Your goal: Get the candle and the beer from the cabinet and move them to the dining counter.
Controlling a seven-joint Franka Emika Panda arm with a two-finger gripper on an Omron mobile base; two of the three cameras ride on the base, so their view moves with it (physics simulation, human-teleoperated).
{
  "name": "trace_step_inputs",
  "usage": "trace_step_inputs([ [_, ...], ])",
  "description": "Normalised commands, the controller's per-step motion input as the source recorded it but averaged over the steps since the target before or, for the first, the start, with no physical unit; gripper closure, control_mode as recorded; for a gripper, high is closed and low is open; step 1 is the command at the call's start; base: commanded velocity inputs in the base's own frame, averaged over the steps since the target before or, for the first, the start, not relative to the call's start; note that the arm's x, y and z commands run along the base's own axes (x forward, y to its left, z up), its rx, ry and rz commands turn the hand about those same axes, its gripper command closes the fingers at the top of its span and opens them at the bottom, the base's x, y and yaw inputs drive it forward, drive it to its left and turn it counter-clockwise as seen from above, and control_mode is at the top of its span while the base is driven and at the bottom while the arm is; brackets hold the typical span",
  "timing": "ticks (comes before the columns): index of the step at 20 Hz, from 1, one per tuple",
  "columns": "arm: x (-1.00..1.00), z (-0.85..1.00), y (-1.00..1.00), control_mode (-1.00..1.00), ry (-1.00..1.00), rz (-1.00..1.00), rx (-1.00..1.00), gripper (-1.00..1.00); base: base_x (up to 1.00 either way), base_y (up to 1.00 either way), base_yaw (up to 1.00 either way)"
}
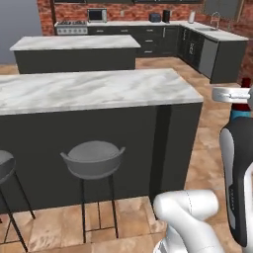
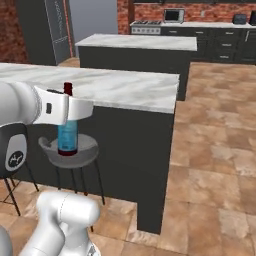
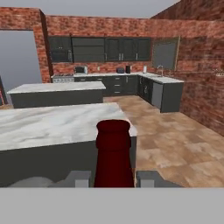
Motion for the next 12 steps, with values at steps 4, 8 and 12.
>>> trace_step_inputs([
  [4,0.0,0.0,0.0,1.0,0.0,0.0,0.0,1.0,0.65,1.0,-0.23],
  [8,0.0,0.0,0.0,1.0,0.0,0.0,0.0,1.0,0.63,1.0,-0.19],
  [12,0.0,0.0,0.0,1.0,0.0,0.0,0.0,1.0,0.39,1.0,-0.04],
])
